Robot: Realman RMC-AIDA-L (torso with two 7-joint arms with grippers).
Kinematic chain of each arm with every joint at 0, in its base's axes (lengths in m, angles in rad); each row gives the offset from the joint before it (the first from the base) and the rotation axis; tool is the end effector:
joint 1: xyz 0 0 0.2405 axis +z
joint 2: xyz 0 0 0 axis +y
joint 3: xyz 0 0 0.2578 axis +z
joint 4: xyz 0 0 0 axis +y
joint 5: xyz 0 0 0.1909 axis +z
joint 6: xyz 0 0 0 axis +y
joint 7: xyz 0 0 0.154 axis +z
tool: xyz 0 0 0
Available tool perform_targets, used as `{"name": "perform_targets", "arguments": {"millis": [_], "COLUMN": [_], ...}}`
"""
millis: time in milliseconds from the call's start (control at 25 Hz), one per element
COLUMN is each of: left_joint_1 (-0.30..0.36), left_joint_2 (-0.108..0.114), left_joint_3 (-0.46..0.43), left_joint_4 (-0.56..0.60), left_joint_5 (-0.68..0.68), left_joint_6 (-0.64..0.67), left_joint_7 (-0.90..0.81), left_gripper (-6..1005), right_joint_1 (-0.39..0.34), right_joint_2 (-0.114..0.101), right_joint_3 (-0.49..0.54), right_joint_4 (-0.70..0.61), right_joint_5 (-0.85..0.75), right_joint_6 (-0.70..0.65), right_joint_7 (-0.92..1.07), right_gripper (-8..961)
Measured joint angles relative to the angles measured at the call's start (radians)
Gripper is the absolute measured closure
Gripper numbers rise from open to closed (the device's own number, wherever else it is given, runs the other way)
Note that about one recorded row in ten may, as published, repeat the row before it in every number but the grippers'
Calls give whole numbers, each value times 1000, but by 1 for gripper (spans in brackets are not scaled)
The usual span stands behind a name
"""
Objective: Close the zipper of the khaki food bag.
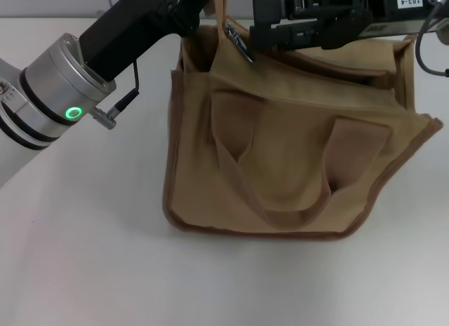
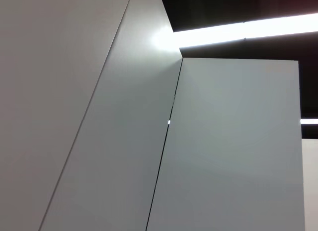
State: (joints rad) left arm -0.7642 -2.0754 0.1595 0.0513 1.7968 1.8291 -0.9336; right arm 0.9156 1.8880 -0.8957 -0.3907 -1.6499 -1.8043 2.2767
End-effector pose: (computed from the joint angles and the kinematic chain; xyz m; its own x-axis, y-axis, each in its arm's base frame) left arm -0.1465 0.3332 -0.0004 0.2285 -0.0021 0.9735 0.3614 -0.9284 -0.0869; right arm 0.1147 0.3642 0.0317 0.4275 -0.8514 -0.3038 -0.6264 -0.5213 0.5795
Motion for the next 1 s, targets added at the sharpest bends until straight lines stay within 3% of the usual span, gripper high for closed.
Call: {"name": "perform_targets", "arguments": {"millis": [520,1000], "left_joint_1": [-1,-1], "left_joint_2": [-3,-3], "left_joint_3": [0,0], "left_joint_4": [-1,-1], "left_joint_5": [-1,-1], "left_joint_6": [1,5], "left_joint_7": [-25,-25], "left_gripper": [977,978], "right_joint_1": [-36,3], "right_joint_2": [11,44], "right_joint_3": [0,-4], "right_joint_4": [-20,-23], "right_joint_5": [-20,-55], "right_joint_6": [42,61], "right_joint_7": [-24,-36], "right_gripper": [212,218]}}
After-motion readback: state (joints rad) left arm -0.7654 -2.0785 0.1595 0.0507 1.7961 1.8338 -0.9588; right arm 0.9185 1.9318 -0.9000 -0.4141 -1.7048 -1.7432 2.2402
